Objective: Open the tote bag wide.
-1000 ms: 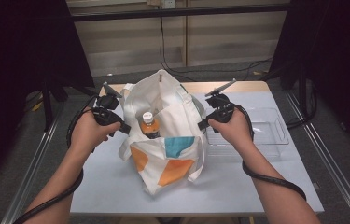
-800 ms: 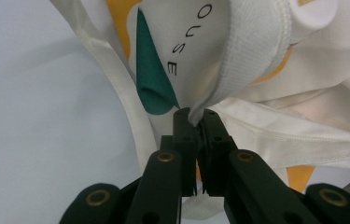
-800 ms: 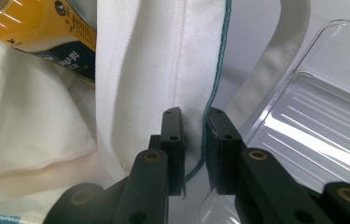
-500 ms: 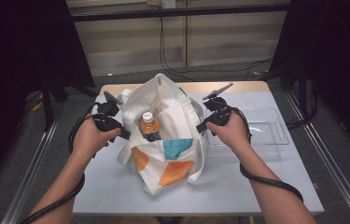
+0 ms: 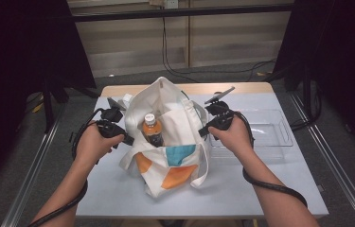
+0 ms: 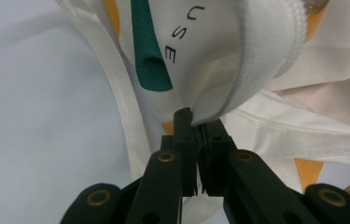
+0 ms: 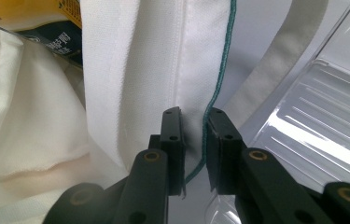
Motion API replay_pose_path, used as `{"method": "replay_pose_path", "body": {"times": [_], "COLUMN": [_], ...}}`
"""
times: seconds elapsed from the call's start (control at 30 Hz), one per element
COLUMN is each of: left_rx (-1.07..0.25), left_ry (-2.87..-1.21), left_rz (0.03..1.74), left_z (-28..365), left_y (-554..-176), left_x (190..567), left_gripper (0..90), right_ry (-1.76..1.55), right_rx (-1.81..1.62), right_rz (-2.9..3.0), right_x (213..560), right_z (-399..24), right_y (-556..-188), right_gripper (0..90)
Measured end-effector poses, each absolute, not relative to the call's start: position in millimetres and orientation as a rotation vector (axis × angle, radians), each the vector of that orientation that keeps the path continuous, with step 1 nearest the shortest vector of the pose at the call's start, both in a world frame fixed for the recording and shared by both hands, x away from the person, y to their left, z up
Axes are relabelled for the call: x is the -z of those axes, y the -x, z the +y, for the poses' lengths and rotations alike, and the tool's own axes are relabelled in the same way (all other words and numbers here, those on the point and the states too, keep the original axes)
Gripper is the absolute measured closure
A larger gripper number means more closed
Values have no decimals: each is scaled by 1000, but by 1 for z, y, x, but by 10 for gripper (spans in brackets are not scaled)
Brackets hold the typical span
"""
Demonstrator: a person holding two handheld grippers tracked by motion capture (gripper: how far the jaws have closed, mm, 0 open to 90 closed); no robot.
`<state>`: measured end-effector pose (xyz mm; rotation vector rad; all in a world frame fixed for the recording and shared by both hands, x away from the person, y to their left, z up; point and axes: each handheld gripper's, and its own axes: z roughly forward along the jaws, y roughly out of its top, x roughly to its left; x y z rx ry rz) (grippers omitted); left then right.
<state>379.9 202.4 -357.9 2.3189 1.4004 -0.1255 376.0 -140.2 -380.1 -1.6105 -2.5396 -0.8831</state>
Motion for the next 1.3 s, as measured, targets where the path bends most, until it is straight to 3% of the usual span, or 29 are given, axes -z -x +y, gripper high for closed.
{"method": "replay_pose_path", "body": {"times": [1.3], "left_rx": [160], "left_ry": [-2319], "left_rz": [1370], "left_z": [209], "left_y": [-370], "left_x": [385], "left_gripper": [869], "right_ry": [1571], "right_rx": [847], "right_rz": [-2553], "right_x": [408], "right_z": [-120], "right_y": [-364], "right_gripper": [783]}}
